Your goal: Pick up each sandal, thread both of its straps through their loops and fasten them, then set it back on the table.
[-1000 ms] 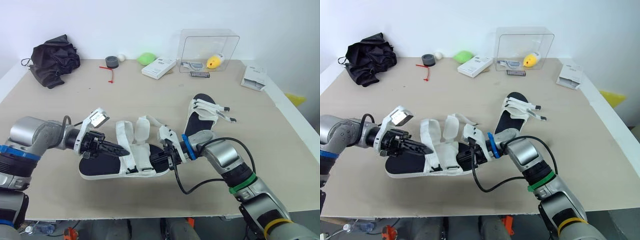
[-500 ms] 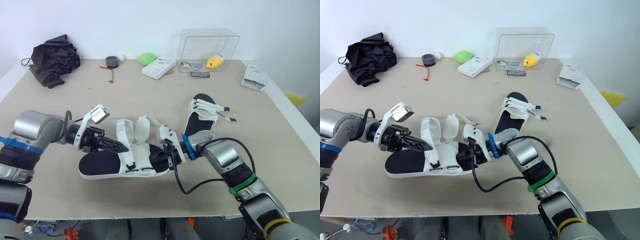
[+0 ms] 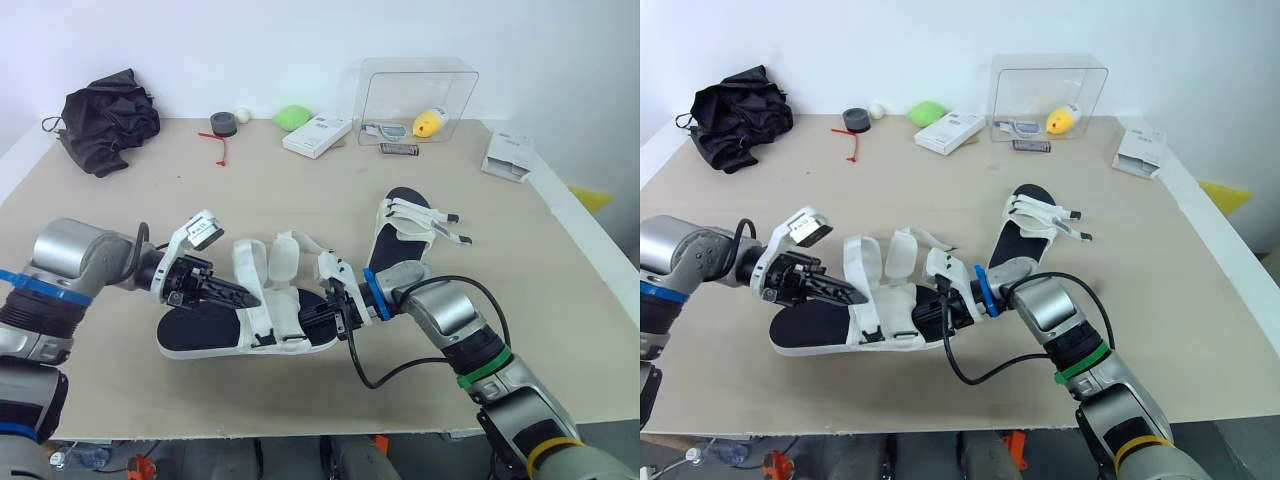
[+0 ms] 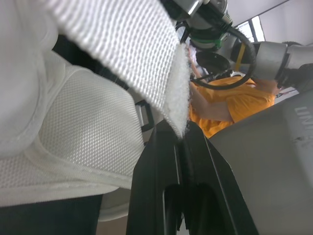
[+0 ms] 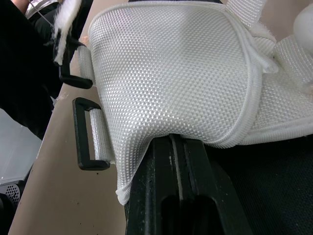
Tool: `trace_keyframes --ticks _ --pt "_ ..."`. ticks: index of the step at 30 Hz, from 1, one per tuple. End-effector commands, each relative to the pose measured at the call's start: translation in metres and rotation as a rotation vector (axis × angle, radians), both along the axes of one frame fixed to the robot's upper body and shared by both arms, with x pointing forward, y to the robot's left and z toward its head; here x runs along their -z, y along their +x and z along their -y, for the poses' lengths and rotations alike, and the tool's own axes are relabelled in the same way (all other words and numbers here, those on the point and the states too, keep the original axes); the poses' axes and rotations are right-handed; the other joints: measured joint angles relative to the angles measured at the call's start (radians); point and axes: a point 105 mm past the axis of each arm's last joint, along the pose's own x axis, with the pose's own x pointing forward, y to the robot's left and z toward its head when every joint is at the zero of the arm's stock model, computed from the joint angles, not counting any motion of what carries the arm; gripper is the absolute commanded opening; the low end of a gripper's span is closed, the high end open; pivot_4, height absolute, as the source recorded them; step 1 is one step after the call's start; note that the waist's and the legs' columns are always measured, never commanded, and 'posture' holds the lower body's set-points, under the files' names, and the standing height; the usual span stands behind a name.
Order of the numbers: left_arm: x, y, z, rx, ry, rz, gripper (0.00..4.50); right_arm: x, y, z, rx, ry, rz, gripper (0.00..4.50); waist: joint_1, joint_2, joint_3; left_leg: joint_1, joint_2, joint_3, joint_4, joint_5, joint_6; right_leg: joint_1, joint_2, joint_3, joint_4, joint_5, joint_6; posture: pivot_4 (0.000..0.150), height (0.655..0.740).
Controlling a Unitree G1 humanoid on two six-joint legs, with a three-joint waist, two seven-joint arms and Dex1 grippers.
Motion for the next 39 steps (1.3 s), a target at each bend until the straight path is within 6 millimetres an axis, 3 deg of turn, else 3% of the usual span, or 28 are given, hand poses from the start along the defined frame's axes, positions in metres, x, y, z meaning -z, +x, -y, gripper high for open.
trace_keyframes --ticks 1,16,39 --pt "-0.002 -0.003 -0.001 0.018 0.01 0.018 0.04 0.013 -0.002 0.002 0.015 -0.04 -0.035 0.0 0.0 0.0 0.0 0.0 0.0 0.0 0.0 0.0 0.0 0.0 0.0 0.0 0.0 0.0 0.0 0.15 0.74" --pt "-0.004 0.011 0.0 -0.019 0.009 0.073 0.04 0.013 -0.002 0.002 0.013 -0.04 -0.033 0.0 0.0 0.0 0.0 0.0 0.0 0.0 0.0 0.0 0.0 0.0 0.0 0.0 0.0 0.0 0.0 0.15 0.74" --pt "-0.01 0.001 0.003 0.005 -0.033 0.016 0.04 0.013 -0.002 0.001 0.009 -0.04 -0.033 0.0 0.0 0.0 0.0 0.0 0.0 0.0 0.0 0.0 0.0 0.0 0.0 0.0 0.0 0.0 0.0 0.15 0.74"
